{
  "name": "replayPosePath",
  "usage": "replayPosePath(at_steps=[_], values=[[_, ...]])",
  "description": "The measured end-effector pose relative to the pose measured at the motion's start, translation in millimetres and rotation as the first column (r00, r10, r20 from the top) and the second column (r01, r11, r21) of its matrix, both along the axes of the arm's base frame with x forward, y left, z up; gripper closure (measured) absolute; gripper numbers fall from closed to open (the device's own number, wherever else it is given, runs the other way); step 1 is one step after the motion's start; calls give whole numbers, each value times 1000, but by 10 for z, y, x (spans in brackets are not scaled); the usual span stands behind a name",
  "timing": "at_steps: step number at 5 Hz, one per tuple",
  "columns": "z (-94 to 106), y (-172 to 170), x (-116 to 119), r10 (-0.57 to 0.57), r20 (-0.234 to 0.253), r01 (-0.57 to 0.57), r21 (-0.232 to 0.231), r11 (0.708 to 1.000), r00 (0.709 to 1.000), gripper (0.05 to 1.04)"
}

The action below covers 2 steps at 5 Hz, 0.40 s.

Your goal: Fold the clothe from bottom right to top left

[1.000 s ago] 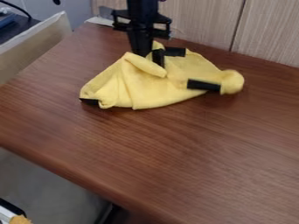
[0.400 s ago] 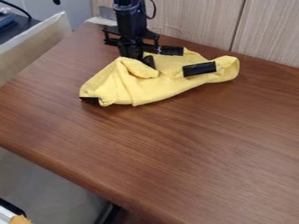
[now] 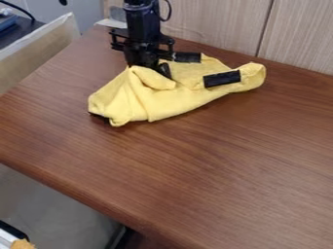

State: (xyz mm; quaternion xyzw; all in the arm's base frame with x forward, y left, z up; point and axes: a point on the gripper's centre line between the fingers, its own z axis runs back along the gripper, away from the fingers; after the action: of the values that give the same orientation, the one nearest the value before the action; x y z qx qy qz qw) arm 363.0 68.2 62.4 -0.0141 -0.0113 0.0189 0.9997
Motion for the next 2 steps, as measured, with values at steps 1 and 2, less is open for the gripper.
replayPosePath(at_steps=[1, 2], values=[[160, 33, 0, -7, 32, 5, 35, 999, 999, 313], [270, 37, -40, -7, 36, 4, 61, 998, 999, 89]])
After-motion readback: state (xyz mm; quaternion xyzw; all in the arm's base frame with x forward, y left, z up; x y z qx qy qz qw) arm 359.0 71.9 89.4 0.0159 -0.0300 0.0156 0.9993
